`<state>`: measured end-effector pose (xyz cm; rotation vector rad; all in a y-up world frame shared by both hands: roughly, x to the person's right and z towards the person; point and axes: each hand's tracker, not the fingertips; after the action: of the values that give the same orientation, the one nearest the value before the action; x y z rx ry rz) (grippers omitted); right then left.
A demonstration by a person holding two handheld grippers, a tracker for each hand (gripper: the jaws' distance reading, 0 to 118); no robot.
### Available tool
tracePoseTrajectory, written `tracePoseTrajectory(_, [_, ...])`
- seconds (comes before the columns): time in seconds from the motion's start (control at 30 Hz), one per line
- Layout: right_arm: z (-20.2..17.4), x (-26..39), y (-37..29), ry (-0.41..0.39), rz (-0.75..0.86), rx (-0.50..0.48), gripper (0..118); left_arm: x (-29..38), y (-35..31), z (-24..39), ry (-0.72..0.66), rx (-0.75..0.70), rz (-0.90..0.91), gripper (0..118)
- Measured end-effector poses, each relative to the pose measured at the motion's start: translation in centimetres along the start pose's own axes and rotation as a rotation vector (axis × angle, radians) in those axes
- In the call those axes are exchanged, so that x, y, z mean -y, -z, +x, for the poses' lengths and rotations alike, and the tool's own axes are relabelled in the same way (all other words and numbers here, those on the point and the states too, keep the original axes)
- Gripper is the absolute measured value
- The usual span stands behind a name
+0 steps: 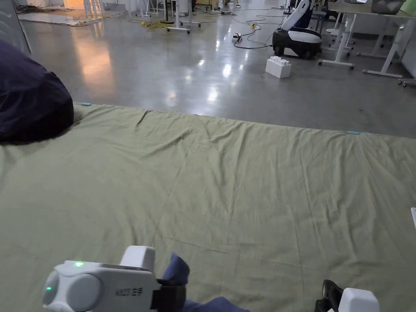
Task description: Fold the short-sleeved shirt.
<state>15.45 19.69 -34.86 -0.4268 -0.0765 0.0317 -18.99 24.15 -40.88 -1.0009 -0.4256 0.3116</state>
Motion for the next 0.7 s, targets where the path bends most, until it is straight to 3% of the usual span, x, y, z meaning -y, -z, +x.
tracePoseTrajectory(0.3, [1.1,0.6,-0.3,0.017,-0.012,0.023,0,2.2,9.2,6.4,0.055,-0.028,-0.131,12])
tracePoseTrajectory(0.53, [1.5,1.0,-0.4,0.022,-0.021,0.035,0,3.7,12.2,7.9,0.049,-0.075,-0.169,14])
tracePoseTrajectory(0.57, [1.6,1.1,-0.3,0.022,-0.023,0.035,0,3.6,11.9,7.7,0.023,-0.060,-0.162,18])
tracePoseTrajectory(0.7, [1.9,1.2,-0.5,0.023,-0.022,0.040,0,2.7,9.7,6.7,-0.058,0.082,-0.135,62])
